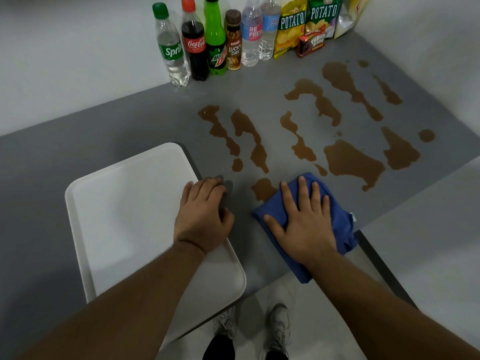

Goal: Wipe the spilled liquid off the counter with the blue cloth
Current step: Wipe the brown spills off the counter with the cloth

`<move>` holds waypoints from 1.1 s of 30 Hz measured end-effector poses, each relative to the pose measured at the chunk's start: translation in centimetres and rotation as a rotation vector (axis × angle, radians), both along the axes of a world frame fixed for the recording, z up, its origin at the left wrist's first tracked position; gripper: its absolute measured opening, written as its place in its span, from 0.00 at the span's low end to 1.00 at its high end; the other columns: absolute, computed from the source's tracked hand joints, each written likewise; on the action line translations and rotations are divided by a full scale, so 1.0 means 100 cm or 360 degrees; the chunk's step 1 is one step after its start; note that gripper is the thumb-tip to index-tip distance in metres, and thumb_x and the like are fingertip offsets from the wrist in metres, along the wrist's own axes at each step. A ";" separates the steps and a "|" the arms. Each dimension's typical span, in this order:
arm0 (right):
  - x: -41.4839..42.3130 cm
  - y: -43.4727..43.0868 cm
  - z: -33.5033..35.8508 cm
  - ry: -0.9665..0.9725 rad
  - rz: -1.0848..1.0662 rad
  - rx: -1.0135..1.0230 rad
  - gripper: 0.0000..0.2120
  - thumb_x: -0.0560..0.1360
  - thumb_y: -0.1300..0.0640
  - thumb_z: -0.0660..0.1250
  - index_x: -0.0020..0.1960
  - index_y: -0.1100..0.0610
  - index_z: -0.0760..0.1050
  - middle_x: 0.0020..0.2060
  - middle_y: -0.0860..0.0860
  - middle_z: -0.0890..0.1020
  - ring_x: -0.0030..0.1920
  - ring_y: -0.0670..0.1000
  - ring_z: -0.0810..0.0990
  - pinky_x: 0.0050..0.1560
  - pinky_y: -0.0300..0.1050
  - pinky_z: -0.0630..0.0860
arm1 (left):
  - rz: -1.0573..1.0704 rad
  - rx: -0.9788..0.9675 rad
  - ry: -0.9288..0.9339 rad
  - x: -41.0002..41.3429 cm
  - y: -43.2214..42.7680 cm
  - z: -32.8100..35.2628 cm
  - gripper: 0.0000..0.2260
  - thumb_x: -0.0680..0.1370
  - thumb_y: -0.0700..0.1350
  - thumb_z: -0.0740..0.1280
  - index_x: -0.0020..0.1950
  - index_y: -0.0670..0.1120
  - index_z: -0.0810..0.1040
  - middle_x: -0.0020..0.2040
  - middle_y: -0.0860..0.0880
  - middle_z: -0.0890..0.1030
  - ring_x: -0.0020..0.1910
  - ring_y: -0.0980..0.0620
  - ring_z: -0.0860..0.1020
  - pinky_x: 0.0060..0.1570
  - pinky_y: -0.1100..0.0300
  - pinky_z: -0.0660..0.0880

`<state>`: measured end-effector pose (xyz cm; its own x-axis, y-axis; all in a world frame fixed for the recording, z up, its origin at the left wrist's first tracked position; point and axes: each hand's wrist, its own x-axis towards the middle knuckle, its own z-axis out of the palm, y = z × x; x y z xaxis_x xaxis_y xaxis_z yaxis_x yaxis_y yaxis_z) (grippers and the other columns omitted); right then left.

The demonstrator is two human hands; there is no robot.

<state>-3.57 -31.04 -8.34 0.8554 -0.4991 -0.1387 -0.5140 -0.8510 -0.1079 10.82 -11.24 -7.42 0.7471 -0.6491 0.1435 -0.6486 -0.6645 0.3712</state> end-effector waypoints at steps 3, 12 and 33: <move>0.021 0.013 0.003 0.0000 0.0044 0.0010 0.42 0.79 0.26 0.39 0.84 0.50 0.43 0.83 0.55 0.43 0.82 0.60 0.38 0.80 0.63 0.42 | -0.0003 -0.0026 -0.0020 0.001 0.000 0.000 0.20 0.76 0.48 0.68 0.67 0.45 0.79 0.70 0.44 0.79 0.70 0.42 0.76 0.75 0.37 0.67; -0.015 0.009 0.000 -0.0022 0.0060 -0.0033 0.44 0.76 0.22 0.44 0.84 0.46 0.45 0.84 0.50 0.47 0.83 0.56 0.42 0.80 0.65 0.43 | -0.0023 -0.0073 0.0015 0.007 0.003 -0.002 0.22 0.76 0.54 0.68 0.68 0.47 0.78 0.70 0.46 0.79 0.69 0.44 0.77 0.73 0.38 0.71; 0.063 0.030 0.001 0.0016 -0.0105 -0.0011 0.39 0.81 0.30 0.36 0.84 0.53 0.42 0.83 0.54 0.43 0.82 0.59 0.40 0.80 0.63 0.42 | -0.0098 0.0212 -0.0012 0.076 0.010 -0.002 0.28 0.79 0.59 0.58 0.77 0.48 0.69 0.80 0.47 0.68 0.82 0.43 0.60 0.81 0.39 0.56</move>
